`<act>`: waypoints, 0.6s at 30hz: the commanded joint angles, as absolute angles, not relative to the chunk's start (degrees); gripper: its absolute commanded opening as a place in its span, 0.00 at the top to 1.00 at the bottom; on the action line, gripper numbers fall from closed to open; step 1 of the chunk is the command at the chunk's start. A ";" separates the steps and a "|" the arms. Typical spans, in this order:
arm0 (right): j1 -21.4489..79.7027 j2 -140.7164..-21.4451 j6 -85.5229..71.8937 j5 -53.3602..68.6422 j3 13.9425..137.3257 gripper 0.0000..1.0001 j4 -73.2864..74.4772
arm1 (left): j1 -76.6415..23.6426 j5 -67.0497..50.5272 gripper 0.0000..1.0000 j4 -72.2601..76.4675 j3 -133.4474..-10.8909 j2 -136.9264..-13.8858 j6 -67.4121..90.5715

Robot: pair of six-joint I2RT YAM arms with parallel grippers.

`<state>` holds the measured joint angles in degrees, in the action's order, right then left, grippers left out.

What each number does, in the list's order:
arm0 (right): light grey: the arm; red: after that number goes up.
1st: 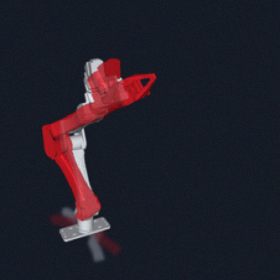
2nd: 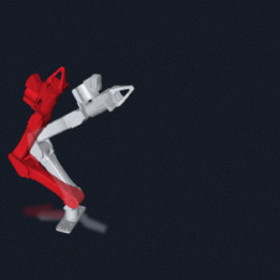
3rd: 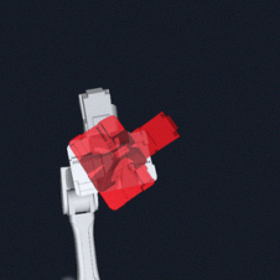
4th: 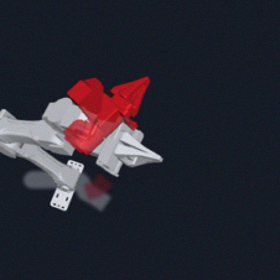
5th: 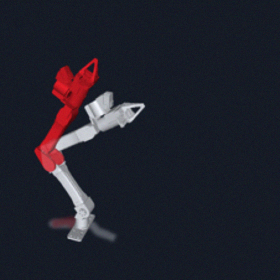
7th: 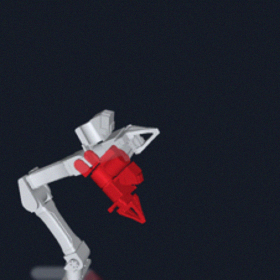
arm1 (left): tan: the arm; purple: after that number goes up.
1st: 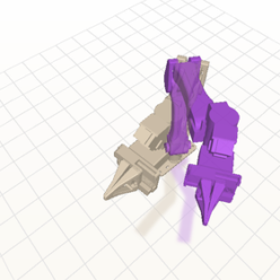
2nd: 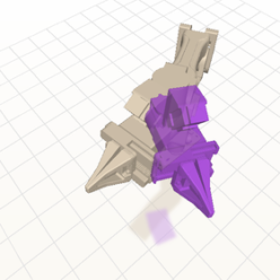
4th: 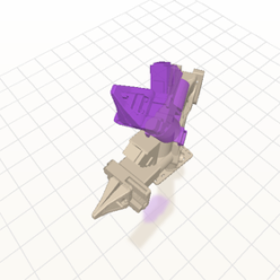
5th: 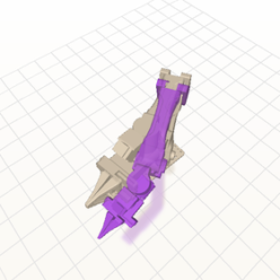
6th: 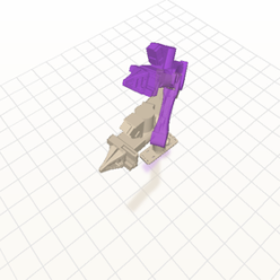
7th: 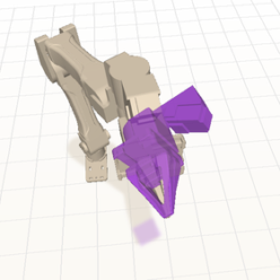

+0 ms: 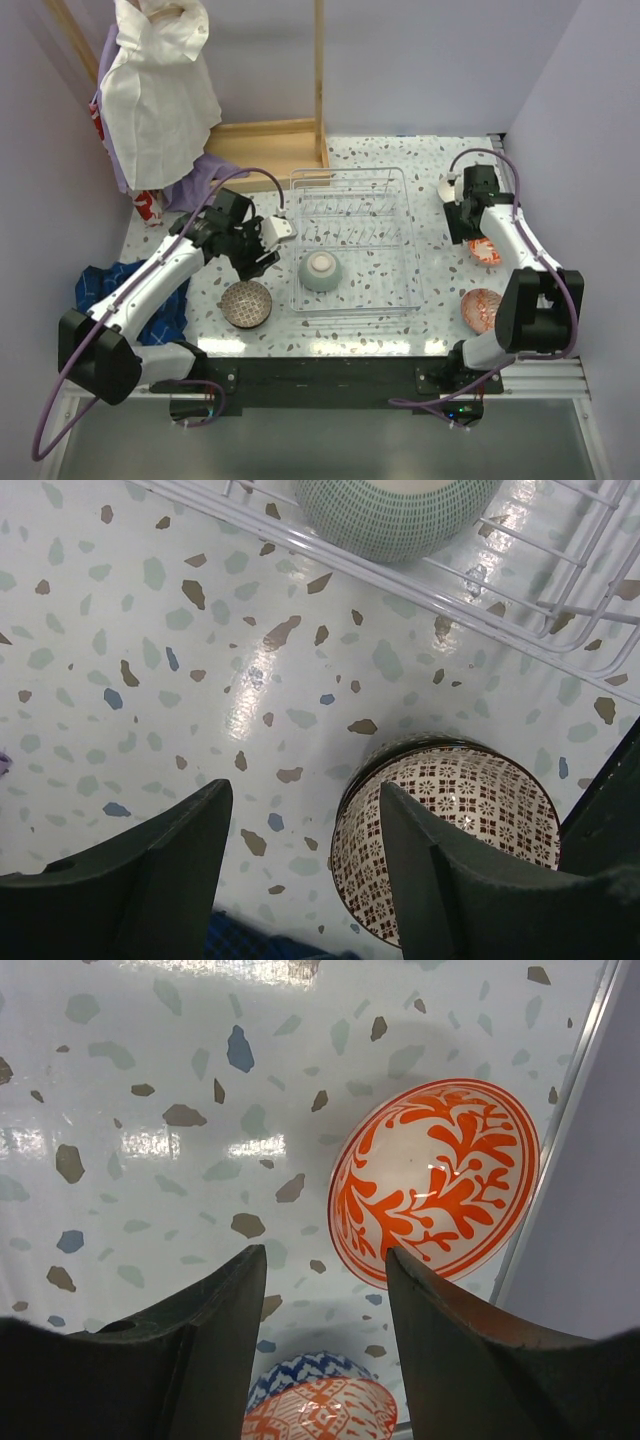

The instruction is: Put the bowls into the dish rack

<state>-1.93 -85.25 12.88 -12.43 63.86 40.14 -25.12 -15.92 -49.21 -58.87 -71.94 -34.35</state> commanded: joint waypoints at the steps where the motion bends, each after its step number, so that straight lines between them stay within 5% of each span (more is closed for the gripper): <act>1: -2.20 -87.27 12.83 -12.05 67.75 0.45 35.87 | -24.70 -14.42 0.34 -49.57 -58.10 -69.70 -35.51; 18: -2.20 -102.90 18.63 -5.62 81.20 0.46 26.98 | -24.70 -14.68 0.35 -49.04 -59.85 -72.77 -33.40</act>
